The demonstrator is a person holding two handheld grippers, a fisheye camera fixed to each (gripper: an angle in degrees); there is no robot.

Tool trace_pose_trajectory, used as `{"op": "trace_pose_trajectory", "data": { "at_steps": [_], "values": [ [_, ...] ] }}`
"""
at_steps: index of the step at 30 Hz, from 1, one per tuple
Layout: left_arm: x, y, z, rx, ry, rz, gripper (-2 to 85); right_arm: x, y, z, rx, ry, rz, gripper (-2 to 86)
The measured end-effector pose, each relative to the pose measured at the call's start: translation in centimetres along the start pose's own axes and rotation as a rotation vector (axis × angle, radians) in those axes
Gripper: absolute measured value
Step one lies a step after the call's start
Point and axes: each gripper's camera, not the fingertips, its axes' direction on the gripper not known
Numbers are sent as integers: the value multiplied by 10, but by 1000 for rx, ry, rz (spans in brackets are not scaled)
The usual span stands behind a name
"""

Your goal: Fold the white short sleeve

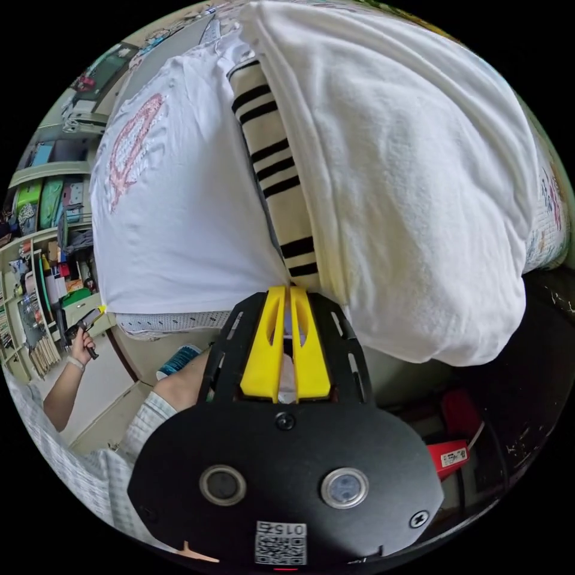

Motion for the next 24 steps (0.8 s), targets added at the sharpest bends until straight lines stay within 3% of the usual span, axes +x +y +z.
{"op": "trace_pose_trajectory", "data": {
  "at_steps": [15, 18, 21, 23, 24],
  "values": [
    [-25, 15, -12, -54, -52, -32, 32, -18, 116, -4, -84, -66, 62, 7],
    [-26, 20, -39, 3, -82, -46, 14, -54, 139, -54, 38, -79, 36, -1],
    [-6, 15, -71, 128, -87, -38, -1, -116, 140, -139, 322, -227, 69, -4],
    [21, 6, -85, 225, -57, 38, -6, -171, 150, -225, 669, -594, 30, -5],
    [27, 3, -86, 240, -43, 56, -7, -186, 154, -245, 744, -700, -13, -5]
  ]
}}
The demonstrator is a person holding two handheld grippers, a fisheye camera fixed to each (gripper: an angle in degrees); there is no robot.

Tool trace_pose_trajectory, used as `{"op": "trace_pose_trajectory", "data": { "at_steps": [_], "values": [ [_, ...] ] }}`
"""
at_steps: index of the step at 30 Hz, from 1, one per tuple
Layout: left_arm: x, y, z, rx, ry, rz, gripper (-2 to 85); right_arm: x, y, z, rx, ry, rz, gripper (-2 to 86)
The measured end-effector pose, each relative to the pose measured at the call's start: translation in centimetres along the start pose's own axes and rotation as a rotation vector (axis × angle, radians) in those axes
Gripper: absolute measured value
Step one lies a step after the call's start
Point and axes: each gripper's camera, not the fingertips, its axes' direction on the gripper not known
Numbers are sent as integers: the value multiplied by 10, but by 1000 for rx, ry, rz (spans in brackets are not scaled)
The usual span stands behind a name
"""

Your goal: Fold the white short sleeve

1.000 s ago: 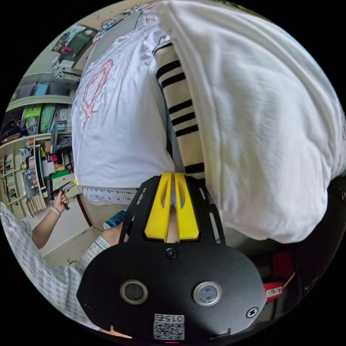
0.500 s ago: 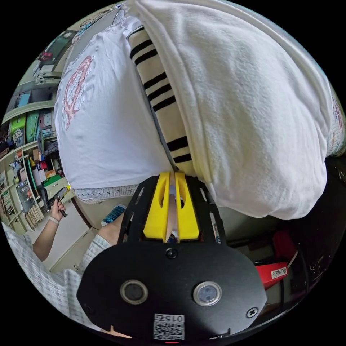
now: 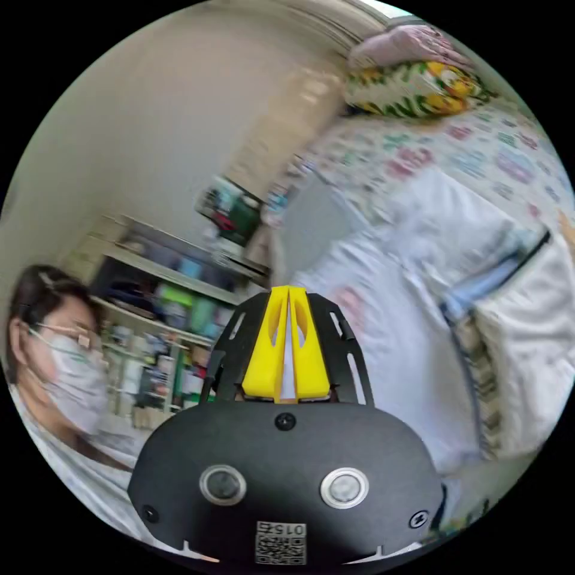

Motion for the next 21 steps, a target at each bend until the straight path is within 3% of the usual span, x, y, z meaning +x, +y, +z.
{"op": "trace_pose_trajectory", "data": {
  "at_steps": [2, 5, 9, 21],
  "values": [
    [20, -11, 4, 39, 68, 46, -8, -85, -11, -19, 207, -384, -64, -5],
    [38, -18, 13, 67, 131, 89, -8, -164, -6, -43, 303, -639, -156, -5],
    [47, -17, 24, 59, 176, 119, -8, -219, 14, -67, 334, -660, -276, -5],
    [41, -27, 33, 6, 198, 102, -7, -262, 20, -52, 344, -823, -248, -5]
  ]
}}
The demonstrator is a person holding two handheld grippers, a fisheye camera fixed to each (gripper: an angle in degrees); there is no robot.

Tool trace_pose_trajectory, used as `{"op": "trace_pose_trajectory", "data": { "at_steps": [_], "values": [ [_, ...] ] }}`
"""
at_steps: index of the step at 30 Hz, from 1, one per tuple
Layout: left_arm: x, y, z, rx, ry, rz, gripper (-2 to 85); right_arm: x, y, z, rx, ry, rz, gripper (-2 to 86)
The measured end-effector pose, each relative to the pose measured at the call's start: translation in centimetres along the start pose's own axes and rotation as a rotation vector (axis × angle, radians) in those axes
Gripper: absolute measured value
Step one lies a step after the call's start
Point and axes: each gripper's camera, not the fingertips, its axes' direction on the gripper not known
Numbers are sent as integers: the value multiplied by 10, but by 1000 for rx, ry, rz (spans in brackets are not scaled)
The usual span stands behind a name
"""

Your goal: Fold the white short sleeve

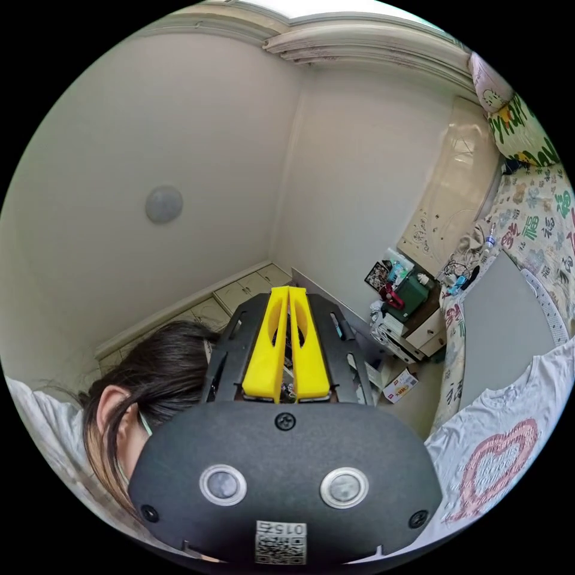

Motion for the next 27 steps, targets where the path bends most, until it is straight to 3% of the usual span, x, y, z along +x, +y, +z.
{"op": "trace_pose_trajectory", "data": {
  "at_steps": [6, 9, 13, 16, 19, 22, 27],
  "values": [
    [2, -39, -4, 24, -2, 21, -5, 39, -4, 48, -59, 45, -52, -4],
    [3, -64, -10, 49, -2, 29, 2, 78, -6, 67, -177, 208, -156, -2],
    [-5, -107, -20, 77, -8, 18, 50, 188, -4, 82, -509, 543, -220, 18],
    [-18, -140, -16, 45, -70, 4, 80, 316, 14, 68, -768, 847, -83, 81],
    [-49, -166, -9, 27, -82, -106, 105, 447, 38, 27, -869, 1092, 184, 107],
    [-66, -184, 2, -6, -23, -183, 109, 540, 49, 1, -836, 1111, 415, 111],
    [-57, -205, 19, -130, -129, -162, 56, 637, 49, 25, -878, 1232, 468, 78]
  ]
}}
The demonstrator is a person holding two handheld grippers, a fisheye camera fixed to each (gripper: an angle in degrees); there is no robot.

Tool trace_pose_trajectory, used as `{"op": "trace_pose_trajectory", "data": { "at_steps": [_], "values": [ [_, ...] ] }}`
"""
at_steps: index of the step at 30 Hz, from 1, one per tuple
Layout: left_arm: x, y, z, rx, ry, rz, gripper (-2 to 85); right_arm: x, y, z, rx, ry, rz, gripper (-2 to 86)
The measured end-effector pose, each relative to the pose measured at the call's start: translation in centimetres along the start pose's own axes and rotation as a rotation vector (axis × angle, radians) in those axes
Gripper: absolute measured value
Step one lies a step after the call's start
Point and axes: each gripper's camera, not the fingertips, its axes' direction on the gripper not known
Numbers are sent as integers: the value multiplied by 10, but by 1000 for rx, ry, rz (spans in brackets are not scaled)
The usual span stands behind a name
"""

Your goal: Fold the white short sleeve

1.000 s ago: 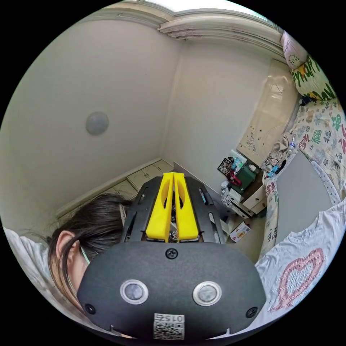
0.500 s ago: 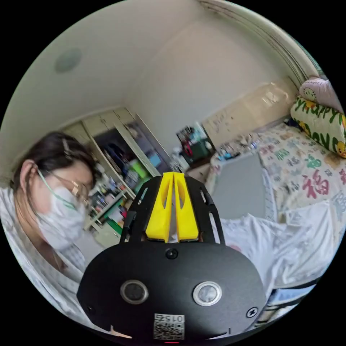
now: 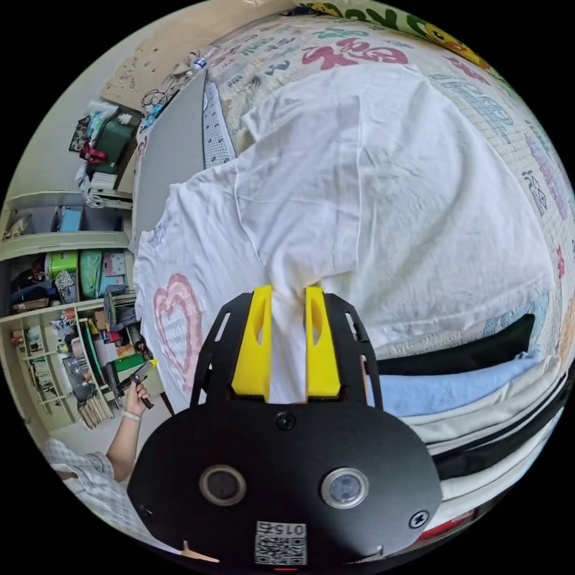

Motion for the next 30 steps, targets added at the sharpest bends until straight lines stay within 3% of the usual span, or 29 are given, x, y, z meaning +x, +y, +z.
{"op": "trace_pose_trajectory", "data": {
  "at_steps": [4, 12, 15, 17, 20, 22, 24, 26, 27, 30],
  "values": [
    [4, -6, -11, -38, -1, 19, 2, -5, -60, 32, -35, 58, 25, 21],
    [14, 6, -32, 0, 6, 10, 2, -32, -106, 72, -56, 243, -175, 19],
    [19, 39, -66, 111, 40, 45, 4, -65, -66, 44, 112, 444, -395, 1],
    [37, 83, -112, 263, -52, 88, 8, -94, -12, 6, 314, 543, -542, -4],
    [75, 148, -168, 497, -286, 187, 36, -113, 52, -33, 583, 664, -530, 3],
    [85, 178, -177, 561, -407, 146, 36, -109, 79, -32, 693, 749, -475, 14],
    [75, 193, -167, 502, -409, 46, 21, -92, 91, -14, 624, 755, -455, 21],
    [46, 184, -132, 152, -47, 80, 10, -56, 84, 15, 295, 612, -354, 36],
    [43, 186, -130, 134, 1, 84, 10, -47, 83, 21, 229, 573, -331, 45],
    [38, 205, -134, 132, -81, 52, 29, -7, 93, 46, 82, 506, -229, 72]
  ]
}}
